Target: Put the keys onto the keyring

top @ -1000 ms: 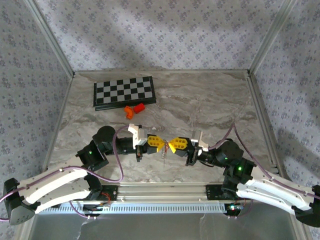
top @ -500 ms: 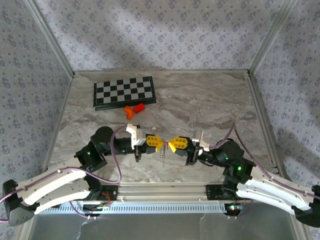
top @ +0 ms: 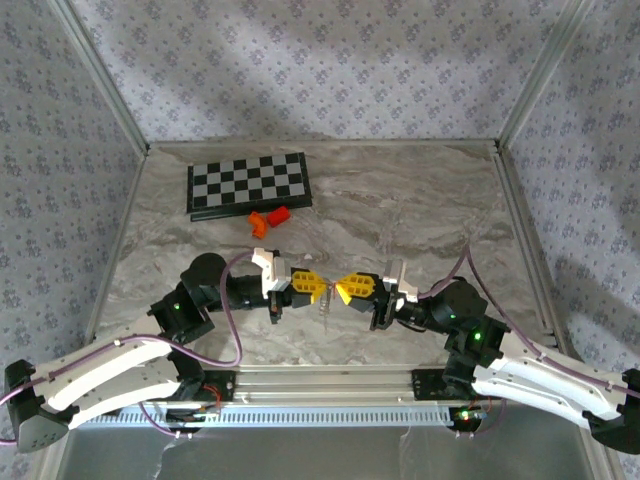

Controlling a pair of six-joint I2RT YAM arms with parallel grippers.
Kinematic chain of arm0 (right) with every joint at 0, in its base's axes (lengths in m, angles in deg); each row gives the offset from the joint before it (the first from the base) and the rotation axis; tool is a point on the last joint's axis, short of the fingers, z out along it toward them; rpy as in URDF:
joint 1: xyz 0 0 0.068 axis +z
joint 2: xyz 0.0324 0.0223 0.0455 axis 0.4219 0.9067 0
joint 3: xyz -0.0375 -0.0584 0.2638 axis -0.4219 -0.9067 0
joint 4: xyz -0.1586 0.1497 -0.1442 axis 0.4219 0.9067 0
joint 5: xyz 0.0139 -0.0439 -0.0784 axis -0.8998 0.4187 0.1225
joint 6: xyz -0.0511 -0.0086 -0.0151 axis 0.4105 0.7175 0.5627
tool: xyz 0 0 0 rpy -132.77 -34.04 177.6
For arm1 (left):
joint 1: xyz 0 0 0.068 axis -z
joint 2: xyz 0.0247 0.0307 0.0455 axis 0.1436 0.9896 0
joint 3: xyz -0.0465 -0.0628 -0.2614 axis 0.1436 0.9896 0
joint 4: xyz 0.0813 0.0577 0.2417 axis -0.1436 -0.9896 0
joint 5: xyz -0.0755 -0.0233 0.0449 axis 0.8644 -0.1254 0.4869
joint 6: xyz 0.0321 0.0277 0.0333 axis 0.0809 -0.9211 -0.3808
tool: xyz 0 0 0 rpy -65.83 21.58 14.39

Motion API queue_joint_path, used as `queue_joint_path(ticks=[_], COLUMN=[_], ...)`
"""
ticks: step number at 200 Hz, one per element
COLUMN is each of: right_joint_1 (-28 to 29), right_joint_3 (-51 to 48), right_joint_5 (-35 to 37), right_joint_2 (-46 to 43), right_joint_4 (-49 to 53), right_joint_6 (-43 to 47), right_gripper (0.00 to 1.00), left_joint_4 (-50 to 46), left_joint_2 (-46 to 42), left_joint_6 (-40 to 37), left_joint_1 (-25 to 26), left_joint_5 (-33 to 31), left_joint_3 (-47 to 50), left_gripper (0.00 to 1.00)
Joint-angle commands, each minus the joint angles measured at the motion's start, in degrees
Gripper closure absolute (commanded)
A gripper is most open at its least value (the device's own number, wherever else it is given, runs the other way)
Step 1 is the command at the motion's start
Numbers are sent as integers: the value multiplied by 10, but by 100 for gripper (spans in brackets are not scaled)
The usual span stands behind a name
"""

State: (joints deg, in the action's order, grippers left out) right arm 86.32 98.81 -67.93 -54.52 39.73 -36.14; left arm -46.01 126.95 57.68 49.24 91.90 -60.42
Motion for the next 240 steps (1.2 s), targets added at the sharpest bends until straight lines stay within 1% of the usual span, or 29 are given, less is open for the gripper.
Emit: queue_joint_path(ticks=[1, 105, 240], right_joint_1=[-3, -4, -4], right_joint_3=[-7, 5, 15], right_joint_5=[-1, -6, -39], right_joint_2=[1, 29, 8], right_joint_4=[-16, -17, -12], right_joint_6=[5, 17, 18], right_gripper=[100, 100, 100], left_joint_4=[22, 6, -32], left_joint_2=[-8, -11, -16], left_joint_6=[-6, -14, -21], left_joint_1=[4, 4, 5], left_joint_5=[7, 9, 7], left_joint_3=[-15, -20, -32], left_gripper=[100, 100, 100])
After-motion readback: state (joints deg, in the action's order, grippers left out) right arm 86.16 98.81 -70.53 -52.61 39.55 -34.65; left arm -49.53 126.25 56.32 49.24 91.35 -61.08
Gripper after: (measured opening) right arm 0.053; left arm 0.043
